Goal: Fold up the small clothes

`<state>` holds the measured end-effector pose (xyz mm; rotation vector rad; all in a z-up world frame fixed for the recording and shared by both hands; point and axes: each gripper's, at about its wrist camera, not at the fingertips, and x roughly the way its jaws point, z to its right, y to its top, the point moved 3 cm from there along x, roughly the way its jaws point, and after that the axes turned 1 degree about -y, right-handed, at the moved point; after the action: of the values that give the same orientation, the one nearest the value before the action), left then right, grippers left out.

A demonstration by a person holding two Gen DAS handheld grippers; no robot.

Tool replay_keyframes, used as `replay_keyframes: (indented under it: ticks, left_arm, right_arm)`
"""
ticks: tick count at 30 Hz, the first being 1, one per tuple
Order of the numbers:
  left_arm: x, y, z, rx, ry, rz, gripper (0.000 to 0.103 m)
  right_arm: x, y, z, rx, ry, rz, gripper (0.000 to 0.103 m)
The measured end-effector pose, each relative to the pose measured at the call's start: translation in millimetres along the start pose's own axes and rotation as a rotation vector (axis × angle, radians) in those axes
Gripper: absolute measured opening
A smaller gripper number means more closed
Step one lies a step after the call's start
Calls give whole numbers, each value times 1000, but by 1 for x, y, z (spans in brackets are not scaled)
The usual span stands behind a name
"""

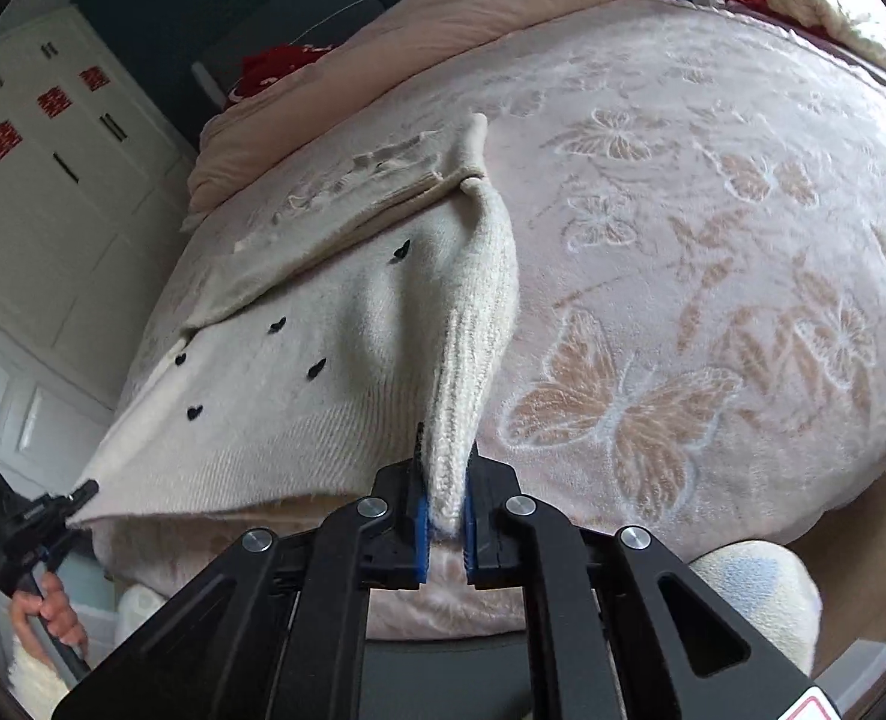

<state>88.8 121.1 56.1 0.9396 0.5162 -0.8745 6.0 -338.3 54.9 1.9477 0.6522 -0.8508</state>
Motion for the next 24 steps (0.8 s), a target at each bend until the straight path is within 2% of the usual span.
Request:
replay_keyframes:
  ticks: [5,7,10,13,16,18,19,22,24]
  left_arm:
    - [-51,-22,10,147,16,-39,6]
    - [-67,-42,6,173,23,-82,6]
    - [-87,-80,3,205,34,-162,6]
    - [-117,-123,1,226,42,-226,6]
    - [-149,-147,-5,127,32,-261,6]
    - [-162,-142,-3,91,27,-239,6]
    - [-168,-130,2,90,19,-200,6]
    - [-165,-73,21,82,-39,-76,7]
    - [-144,-32,37,97,-60,0,7]
  right_arm:
    - [-36,-18,-20,-270,-63,-78,7]
    - [-47,-37,-23,-349,-64,-145,7]
    - [-67,-87,-24,-452,-31,-286,7]
    - [-94,-130,-18,-457,27,-386,7]
    - [-123,-147,-12,-396,73,-405,7]
    - [-136,-134,-11,-362,92,-360,7]
    - [-141,-122,-13,-344,99,-325,7]
    - [-143,-56,-13,-264,130,-170,7]
    - [-124,-3,-8,-188,156,-81,7]
